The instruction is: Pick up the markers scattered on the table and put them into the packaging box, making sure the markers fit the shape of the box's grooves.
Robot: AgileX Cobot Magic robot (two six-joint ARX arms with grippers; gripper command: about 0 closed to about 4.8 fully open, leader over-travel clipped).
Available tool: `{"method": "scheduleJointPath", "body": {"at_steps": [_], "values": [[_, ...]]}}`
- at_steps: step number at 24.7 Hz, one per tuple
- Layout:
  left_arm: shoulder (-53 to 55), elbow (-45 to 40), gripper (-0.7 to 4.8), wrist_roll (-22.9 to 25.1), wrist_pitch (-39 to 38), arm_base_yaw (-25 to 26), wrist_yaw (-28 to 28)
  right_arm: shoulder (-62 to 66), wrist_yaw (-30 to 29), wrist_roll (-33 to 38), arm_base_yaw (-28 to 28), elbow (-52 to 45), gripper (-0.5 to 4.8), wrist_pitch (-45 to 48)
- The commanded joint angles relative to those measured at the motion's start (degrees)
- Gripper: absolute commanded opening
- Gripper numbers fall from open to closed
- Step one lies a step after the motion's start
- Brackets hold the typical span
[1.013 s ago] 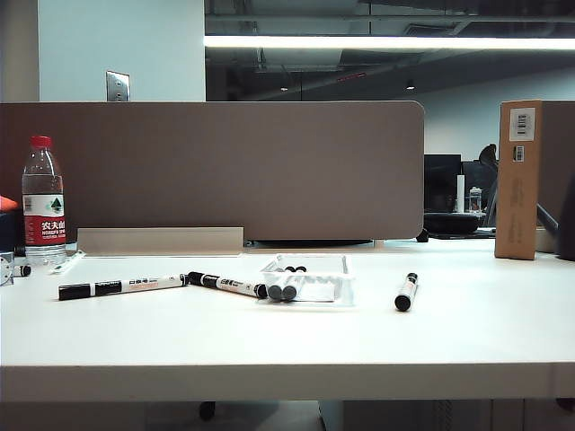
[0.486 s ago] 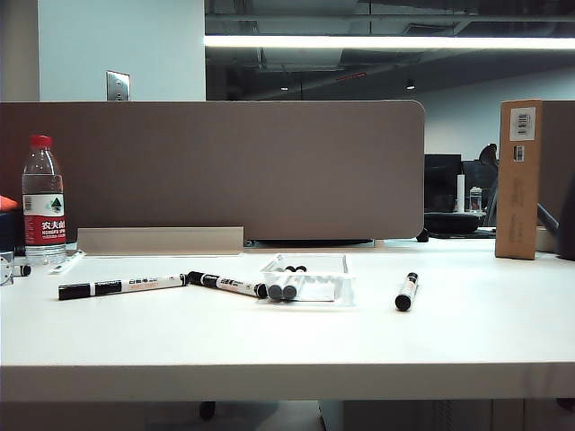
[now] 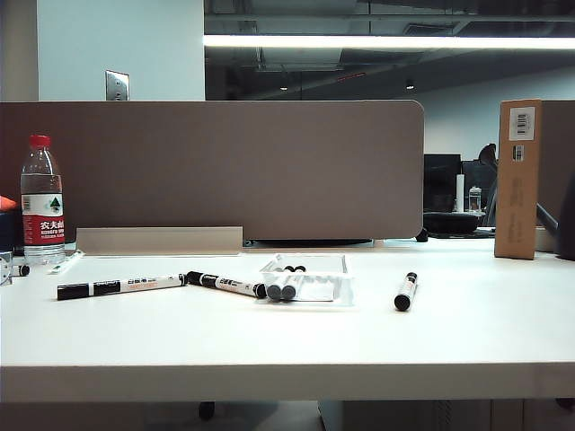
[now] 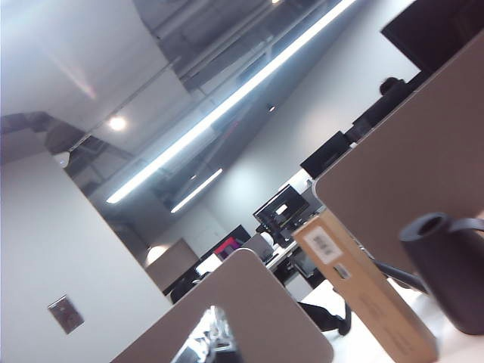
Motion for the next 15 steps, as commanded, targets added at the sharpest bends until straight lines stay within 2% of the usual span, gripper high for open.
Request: {"method": "scheduleJointPath", "body": {"at_steps": [1,6,8,9,10,14,15], "values": [[7.0,5.2,-0.06,2.5,1.0,0.1,4.8,5.9,-1.6,-1.4,-0.1,6.2,-0.02,-3.5],[24.9,16.0,-0.06,4.9,1.0,0.1,8.7,22.6,-9.7,-6.8,0.0,17.3,-0.02,-5.9],[32.0,20.6,-0.06,4.9,0.9,0.1,10.4,30.0,-15.0,-6.8,0.0,22.3,-0.02,-7.2],[37.4,24.4,-0.06,4.9,0.7,0.1,13.0,37.9,-21.7,-6.8,0.2,27.3,-0.02,-7.7],[42.6,27.9,-0.06,4.9,0.8,0.1,14.7,44.8,-26.6,-6.6,0.6,32.0,-0.02,-9.2],[51.1,33.1,-0.06,4.9,1.4,-0.2,16.3,59.8,-31.5,-6.7,3.4,43.7,-0.02,-19.2],[54.4,34.7,-0.05,4.8,1.3,-0.3,16.1,66.3,-33.2,-6.7,4.9,48.9,-0.02,-24.7]]}}
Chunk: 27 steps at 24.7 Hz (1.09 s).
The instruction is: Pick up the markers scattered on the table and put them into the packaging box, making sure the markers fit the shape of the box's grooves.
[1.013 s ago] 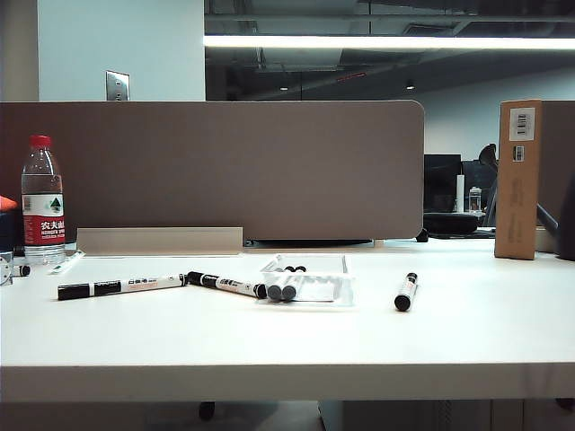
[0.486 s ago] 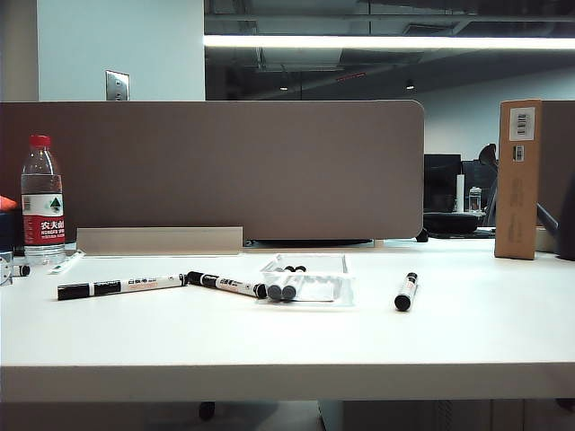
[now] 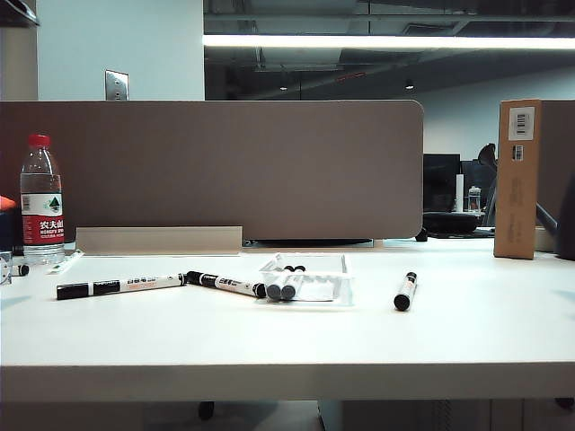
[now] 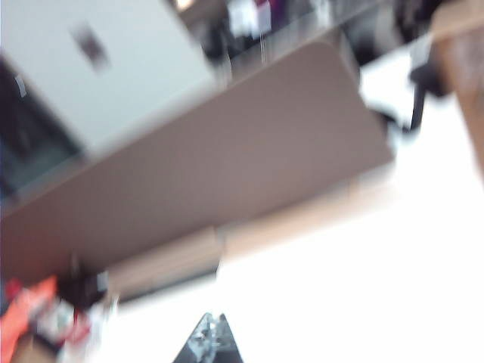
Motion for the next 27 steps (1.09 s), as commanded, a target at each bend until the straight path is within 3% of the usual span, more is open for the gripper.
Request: {"method": "scheduleJointPath", "body": {"at_steps": [1,4,8,12,13,17,20,25,27], "values": [[6.7,3.5,-0.06,0.2,1.1,-0.3,0.7,14.8,-5.9,-0.4,3.3,12.4,-0.02,-14.2],[9.9,4.1,-0.05,-0.5,1.1,-0.3,0.7,24.7,-10.1,-1.5,5.2,20.7,-0.01,-24.9],[12.2,4.1,-0.05,-3.0,-0.3,-0.3,1.3,38.4,-9.4,-5.9,8.9,30.8,0.06,-40.3],[12.2,4.1,-0.05,-2.8,-0.6,-0.3,1.6,47.3,-9.5,-6.3,11.7,34.9,2.33,-51.0],[12.2,4.1,-0.05,-2.8,-0.7,-0.3,1.6,48.7,-9.4,-6.4,12.2,35.5,2.56,-52.5],[12.2,4.1,-0.05,-2.8,-1.0,-0.3,1.9,51.1,-6.6,-6.4,13.7,35.7,2.56,-53.7],[12.2,4.0,-0.05,-2.8,-2.1,-0.3,2.0,51.1,3.0,-7.2,14.6,35.7,2.51,-52.7],[12.2,4.0,-0.05,-2.8,-3.1,-0.3,2.0,51.8,3.9,-7.2,14.6,35.7,2.52,-50.8],[12.2,4.0,-0.05,-2.4,-4.6,-0.3,4.7,52.8,3.9,-7.2,14.7,35.7,2.52,-50.0]]}}
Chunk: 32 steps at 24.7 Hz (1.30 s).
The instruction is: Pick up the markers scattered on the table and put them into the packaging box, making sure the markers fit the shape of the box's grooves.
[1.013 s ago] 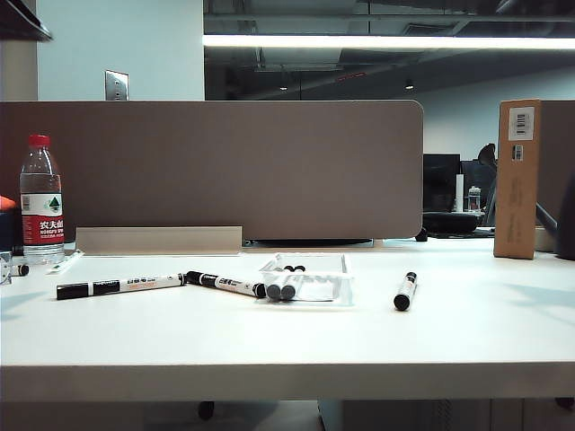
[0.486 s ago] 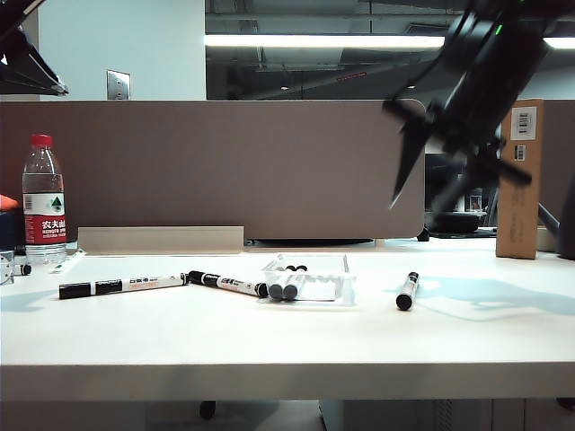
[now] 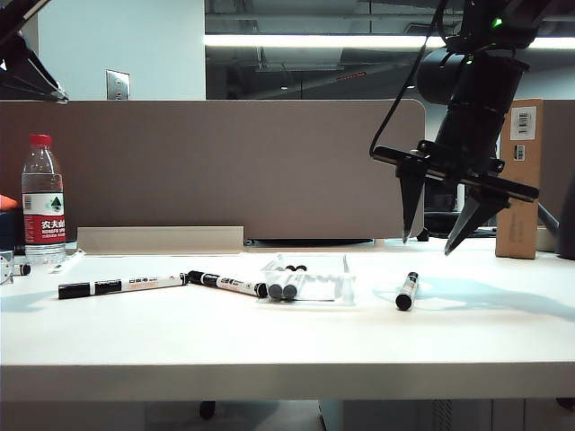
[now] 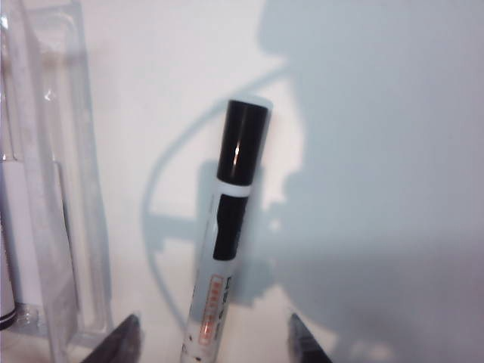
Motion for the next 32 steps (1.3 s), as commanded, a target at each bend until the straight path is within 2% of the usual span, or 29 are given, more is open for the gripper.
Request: {"method": "scheduleJointPath", "body": {"at_steps": [1,9,12,14,17,20,24,27,29,32], "values": [[-0.2,0.4,-0.05,1.2,-2.1,0.0,3.7,1.3,0.2,-0.2,0.1,0.2,2.52,1.3],[0.6,0.5,-0.06,7.0,-11.8,-0.4,4.5,3.2,0.7,-0.2,0.7,0.3,2.41,1.1],[1.2,0.5,-0.05,9.1,-12.9,-2.3,7.6,3.3,0.9,-0.2,1.2,0.3,2.41,2.1],[2.1,1.2,-0.05,11.8,-16.1,-5.3,8.6,3.5,1.0,-0.3,1.9,0.4,2.41,2.5],[5.3,6.3,-0.06,19.7,-28.7,-11.9,1.7,4.3,1.0,-0.2,2.1,0.4,2.41,2.3],[6.0,8.0,-0.05,21.0,-32.1,-14.2,-2.1,4.7,1.7,-0.2,2.1,0.4,2.41,1.6],[6.0,8.2,-0.05,21.2,-32.6,-14.6,-2.3,5.0,2.2,-0.2,2.1,0.4,2.22,1.2],[6.0,8.2,-0.06,23.1,-34.6,-14.6,-2.3,5.3,2.7,-0.2,2.8,0.4,2.11,1.4],[6.0,8.2,-0.06,26.5,-38.2,-15.4,-2.6,6.2,4.3,-0.2,3.9,0.4,2.11,1.6],[6.0,8.2,-0.05,28.6,-39.5,-15.8,-2.8,7.2,4.7,-0.2,4.8,0.5,2.11,1.6]]}}
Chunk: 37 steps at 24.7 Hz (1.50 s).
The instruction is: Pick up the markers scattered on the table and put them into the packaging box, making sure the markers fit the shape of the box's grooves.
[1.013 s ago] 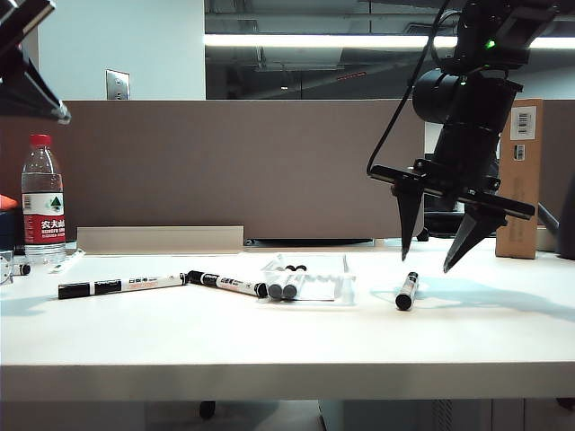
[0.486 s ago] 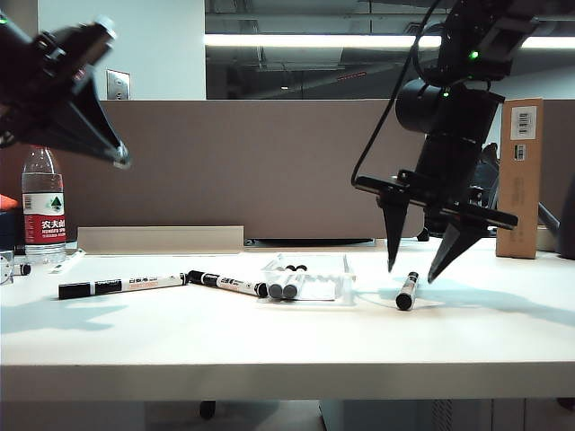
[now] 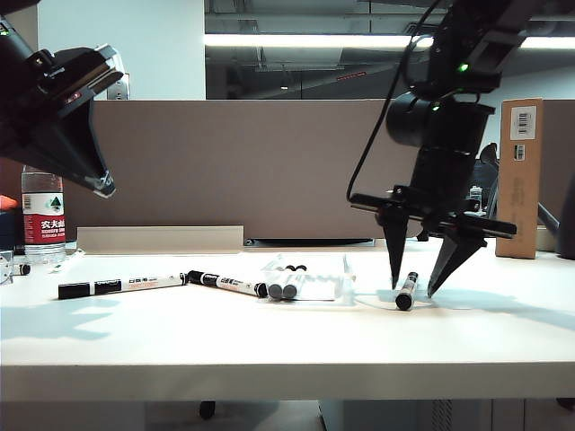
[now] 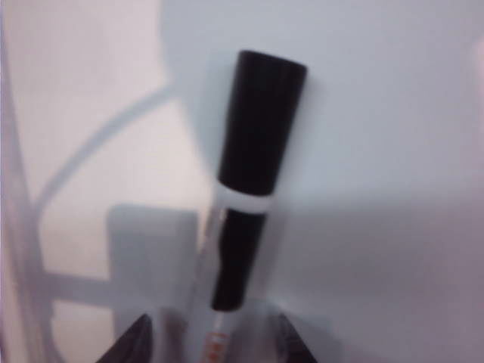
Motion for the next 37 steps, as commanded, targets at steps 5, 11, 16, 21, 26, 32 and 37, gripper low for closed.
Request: {"method": "scheduleJointPath", "body": {"at_steps": [5,11,16,21,26,32,37], "values": [[-0.3,0.3,-0.05,3.8,-1.2,-0.2,0.0,1.9,1.9,-0.1,1.6,0.2,1.39,0.3],[-0.3,0.3,-0.05,3.8,0.5,-0.2,-0.2,1.9,3.3,-0.2,1.5,0.2,0.33,0.9],[-0.3,0.3,-0.05,3.8,1.9,-0.2,-0.2,1.9,2.9,-0.4,1.5,0.2,0.02,2.4],[-0.3,0.3,-0.05,3.8,2.2,-0.2,-0.2,1.9,3.1,-1.2,1.5,4.2,-0.04,0.8],[-0.3,0.3,-0.05,3.8,2.4,-0.2,-0.2,1.9,3.3,-2.0,1.6,11.0,-0.04,-1.0],[-0.3,0.3,-0.05,3.7,3.7,-0.2,-0.2,2.0,-2.7,-2.1,3.3,18.1,-0.04,0.0],[-0.3,0.3,-0.05,3.4,5.4,-0.2,-0.1,4.8,-4.9,-1.1,6.3,18.1,-0.04,0.7]]}}
